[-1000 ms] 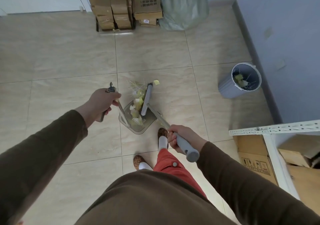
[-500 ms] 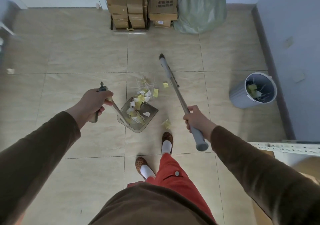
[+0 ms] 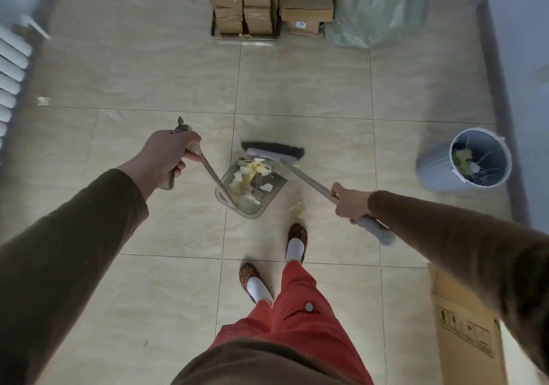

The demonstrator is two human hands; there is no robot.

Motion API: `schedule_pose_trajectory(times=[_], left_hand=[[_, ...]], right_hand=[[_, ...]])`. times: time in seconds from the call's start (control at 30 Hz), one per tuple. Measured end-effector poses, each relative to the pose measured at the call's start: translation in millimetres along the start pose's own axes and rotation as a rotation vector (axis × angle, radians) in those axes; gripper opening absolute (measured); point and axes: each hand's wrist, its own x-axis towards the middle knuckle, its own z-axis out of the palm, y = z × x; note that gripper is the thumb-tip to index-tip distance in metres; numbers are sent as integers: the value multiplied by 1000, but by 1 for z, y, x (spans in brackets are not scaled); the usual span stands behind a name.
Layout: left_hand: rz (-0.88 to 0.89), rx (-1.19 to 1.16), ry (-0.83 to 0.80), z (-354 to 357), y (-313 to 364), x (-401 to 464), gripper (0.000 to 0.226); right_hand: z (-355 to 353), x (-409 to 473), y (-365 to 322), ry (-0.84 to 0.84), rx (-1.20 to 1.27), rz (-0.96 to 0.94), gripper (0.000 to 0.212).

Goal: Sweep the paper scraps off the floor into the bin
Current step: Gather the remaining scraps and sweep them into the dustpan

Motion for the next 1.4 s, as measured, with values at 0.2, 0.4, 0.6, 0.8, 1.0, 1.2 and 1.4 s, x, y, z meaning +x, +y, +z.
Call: schedule_pose_trajectory(times=[0.2, 0.4, 0.6, 0.8, 1.0, 1.2, 1.4], left_hand=[[-41, -3, -79, -3, -9, -10, 37], [-137, -82, -201, -18, -15, -16, 34], [-227, -102, -261, -24, -39, -12, 27], [-175, -117, -264, -12, -66, -12, 25], [-105, -148, -278, -20, -78, -19, 18], [-63, -140, -294, -28, -74, -28, 11], [26, -28, -307, -29, -60, -32, 15]], right_hand=[[5, -101, 52, 10, 39, 12, 49], [16, -113, 40, 140, 73, 12, 42], [83, -49, -24, 26, 364, -8, 39], [85, -97, 10, -39, 331, -16, 45], [82, -144, 53, 20, 410, -2, 48], [78, -169, 64, 71, 578, 4, 44], [62, -162, 69, 54, 732, 42, 47]])
